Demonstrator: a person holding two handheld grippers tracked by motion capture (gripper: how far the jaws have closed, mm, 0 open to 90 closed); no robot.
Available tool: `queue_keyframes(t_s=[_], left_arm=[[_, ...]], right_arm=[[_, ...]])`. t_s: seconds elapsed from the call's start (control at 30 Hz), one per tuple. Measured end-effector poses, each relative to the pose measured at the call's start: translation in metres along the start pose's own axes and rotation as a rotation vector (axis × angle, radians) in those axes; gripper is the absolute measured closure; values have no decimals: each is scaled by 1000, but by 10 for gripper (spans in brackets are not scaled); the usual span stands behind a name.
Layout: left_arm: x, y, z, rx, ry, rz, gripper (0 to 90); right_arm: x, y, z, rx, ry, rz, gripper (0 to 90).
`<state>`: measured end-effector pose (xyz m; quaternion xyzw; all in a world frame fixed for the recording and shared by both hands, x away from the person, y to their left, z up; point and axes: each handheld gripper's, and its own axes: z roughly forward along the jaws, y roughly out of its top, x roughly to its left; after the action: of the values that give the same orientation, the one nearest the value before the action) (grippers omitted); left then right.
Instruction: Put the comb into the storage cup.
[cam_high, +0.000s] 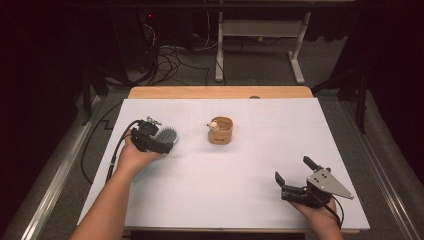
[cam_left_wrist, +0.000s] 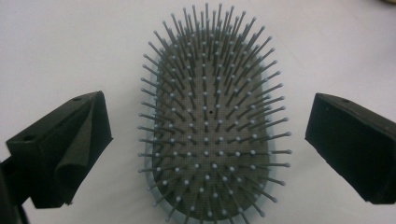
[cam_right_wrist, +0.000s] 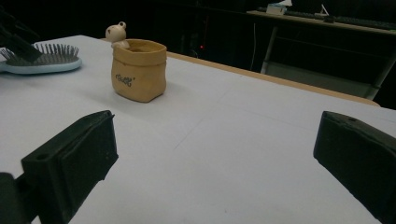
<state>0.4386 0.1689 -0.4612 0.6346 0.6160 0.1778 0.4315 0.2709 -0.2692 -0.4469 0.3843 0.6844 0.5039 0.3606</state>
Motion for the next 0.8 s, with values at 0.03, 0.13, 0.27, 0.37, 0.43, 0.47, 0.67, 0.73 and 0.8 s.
queue_keyframes(t_s=[0.03,0.13,0.27,0.37,0.43,0.47,0.67,0.73,0.8], left_arm=[[2,-1,2,5,6,-8,13],[3,-3,5,14,21,-16,16],[0,-5,7,31,18,-13,20],[0,-7,9,41,22,-13,19],[1,-9,12,68,26,-23,15],[0,-10,13,85,22,-31,11],[0,-12,18,113,23,-41,13],[1,-12,18,126,26,-38,27],[2,-12,17,130,24,-36,29]], right_arm=[[0,0,0,1,0,1,2],[0,0,0,3,0,0,2],[0,0,0,2,-2,3,2],[0,0,0,0,-2,4,2],[-1,-1,0,1,-2,7,2],[-1,-1,0,2,-2,11,2],[-1,0,0,-2,-1,10,2],[0,-1,0,-1,-1,11,2],[0,0,0,-3,1,12,2]])
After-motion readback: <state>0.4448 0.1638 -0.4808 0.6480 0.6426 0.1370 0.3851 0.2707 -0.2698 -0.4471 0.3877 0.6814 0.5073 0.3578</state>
